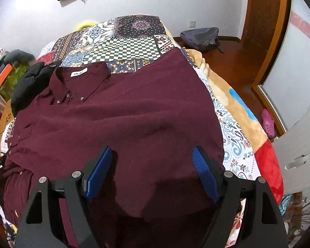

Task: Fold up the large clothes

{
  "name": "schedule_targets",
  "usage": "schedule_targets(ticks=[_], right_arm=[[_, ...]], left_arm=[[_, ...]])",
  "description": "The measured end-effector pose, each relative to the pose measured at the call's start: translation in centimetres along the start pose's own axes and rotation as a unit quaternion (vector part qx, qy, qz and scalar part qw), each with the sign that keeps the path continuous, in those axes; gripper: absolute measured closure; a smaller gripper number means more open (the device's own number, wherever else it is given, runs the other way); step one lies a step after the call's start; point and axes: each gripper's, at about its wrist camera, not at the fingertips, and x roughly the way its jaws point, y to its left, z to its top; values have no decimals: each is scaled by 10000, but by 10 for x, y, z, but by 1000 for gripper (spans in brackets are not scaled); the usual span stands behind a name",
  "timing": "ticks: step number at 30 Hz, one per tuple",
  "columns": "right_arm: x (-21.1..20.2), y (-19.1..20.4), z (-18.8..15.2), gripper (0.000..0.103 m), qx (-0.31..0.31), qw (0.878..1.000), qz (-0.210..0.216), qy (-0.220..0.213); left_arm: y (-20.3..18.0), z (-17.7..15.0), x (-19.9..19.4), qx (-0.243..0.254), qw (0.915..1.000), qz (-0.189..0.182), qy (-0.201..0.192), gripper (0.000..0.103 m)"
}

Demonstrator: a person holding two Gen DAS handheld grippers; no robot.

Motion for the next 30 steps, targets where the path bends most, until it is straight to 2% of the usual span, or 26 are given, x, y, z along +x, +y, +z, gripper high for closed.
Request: schedule_targets(ticks=[5, 7, 11, 16, 18, 22, 24, 28, 30], right_arm=[[-12, 3, 0, 26, -198, 9998, -51, -36], [-20, 5, -1, 26, -275, 9995, -61, -116], [-44, 5, -3, 26, -425, 9983, -69, -382], [-58, -3, -11, 26, -516, 9978, 56, -413], [-57, -7, -16, 26, -539, 9980, 39, -327], [-49, -19, -30, 26, -411, 9991, 37, -93], [-46, -24, -38, 26, -278, 9995, 117, 34], [-36, -32, -50, 26, 48, 9989, 380, 268], [-31, -33, -56, 26, 240, 9975, 552, 382]], left_arm=[[6, 3, -20, -42, 9998, 76, -200, 68], [7, 6, -33, -47, 9994, 107, -340, 57], [10, 7, -61, 13, 9976, 216, -651, 45], [19, -1, -82, 49, 9978, 81, -654, 17], [26, -8, -83, 8, 9983, -5, -591, 12], [47, -26, -72, -343, 9990, -203, -183, 12], [58, -38, -65, -615, 9970, -459, 1, 12], [66, -61, -49, -960, 9924, -679, 354, 12], [67, -71, -40, -1128, 9878, -921, 545, 12]])
